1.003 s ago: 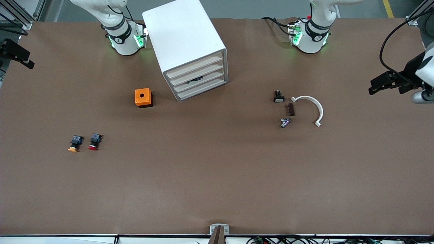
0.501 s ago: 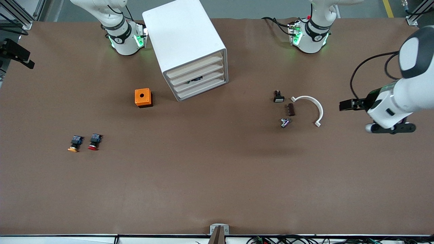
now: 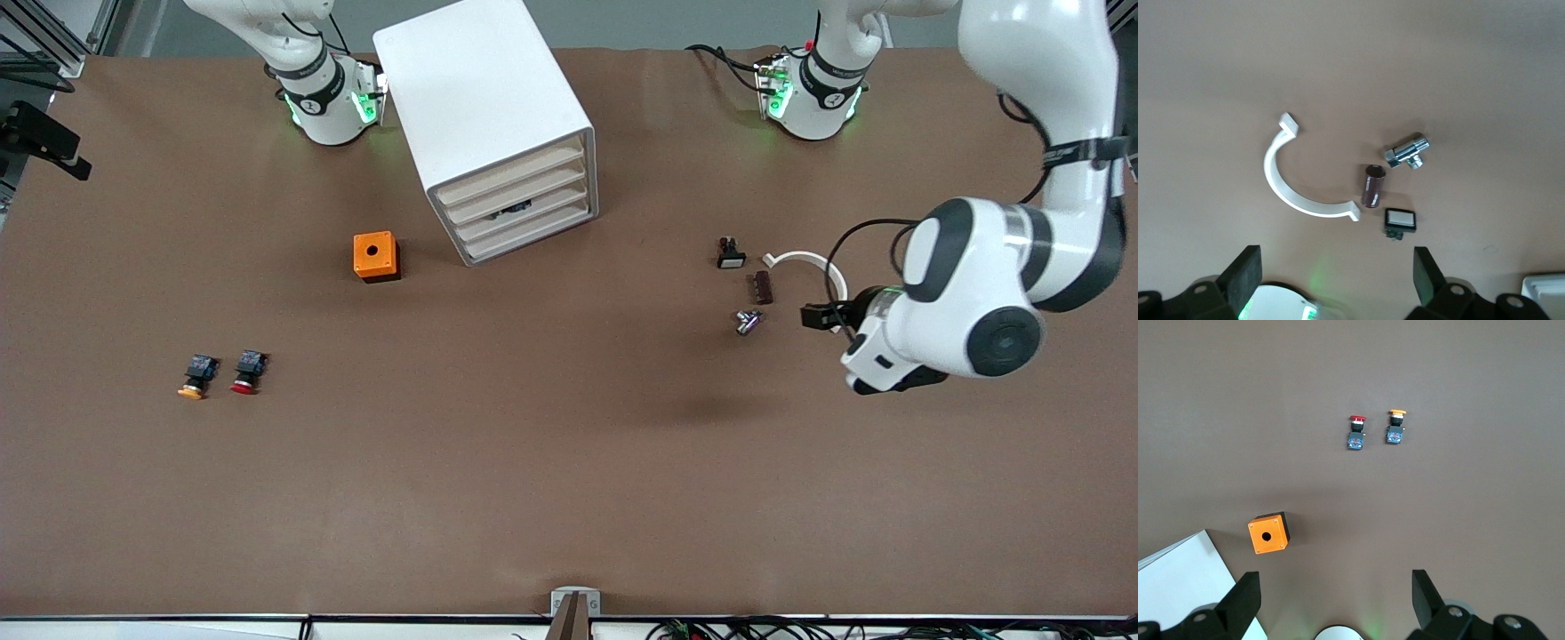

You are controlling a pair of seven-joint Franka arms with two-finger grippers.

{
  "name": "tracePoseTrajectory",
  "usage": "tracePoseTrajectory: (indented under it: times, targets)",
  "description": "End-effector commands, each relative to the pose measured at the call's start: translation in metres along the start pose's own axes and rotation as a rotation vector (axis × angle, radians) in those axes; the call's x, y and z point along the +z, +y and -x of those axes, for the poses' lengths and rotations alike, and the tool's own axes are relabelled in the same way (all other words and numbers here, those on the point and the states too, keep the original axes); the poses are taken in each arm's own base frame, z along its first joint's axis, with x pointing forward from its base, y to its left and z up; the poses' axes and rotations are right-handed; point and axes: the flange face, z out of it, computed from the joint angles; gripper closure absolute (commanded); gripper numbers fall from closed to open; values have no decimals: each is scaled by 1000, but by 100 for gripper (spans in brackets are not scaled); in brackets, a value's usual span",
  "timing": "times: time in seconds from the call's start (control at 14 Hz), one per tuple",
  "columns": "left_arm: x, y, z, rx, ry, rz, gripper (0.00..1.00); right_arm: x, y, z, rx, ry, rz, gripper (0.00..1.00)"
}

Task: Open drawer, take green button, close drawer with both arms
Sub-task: 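Move the left gripper toward the white cabinet's drawer handle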

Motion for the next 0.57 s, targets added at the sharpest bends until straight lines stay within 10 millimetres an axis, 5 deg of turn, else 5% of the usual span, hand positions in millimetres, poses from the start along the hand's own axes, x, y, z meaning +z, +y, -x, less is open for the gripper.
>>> tracePoseTrajectory:
  times: [0.0,0.5]
  targets:
    - [5,37,9,-108,-7,-9,0,-3,-1,3,-6,0,12,0]
    - [15,140,50,-532,-193,134,0,-3,-1,3,-4,0,12,0]
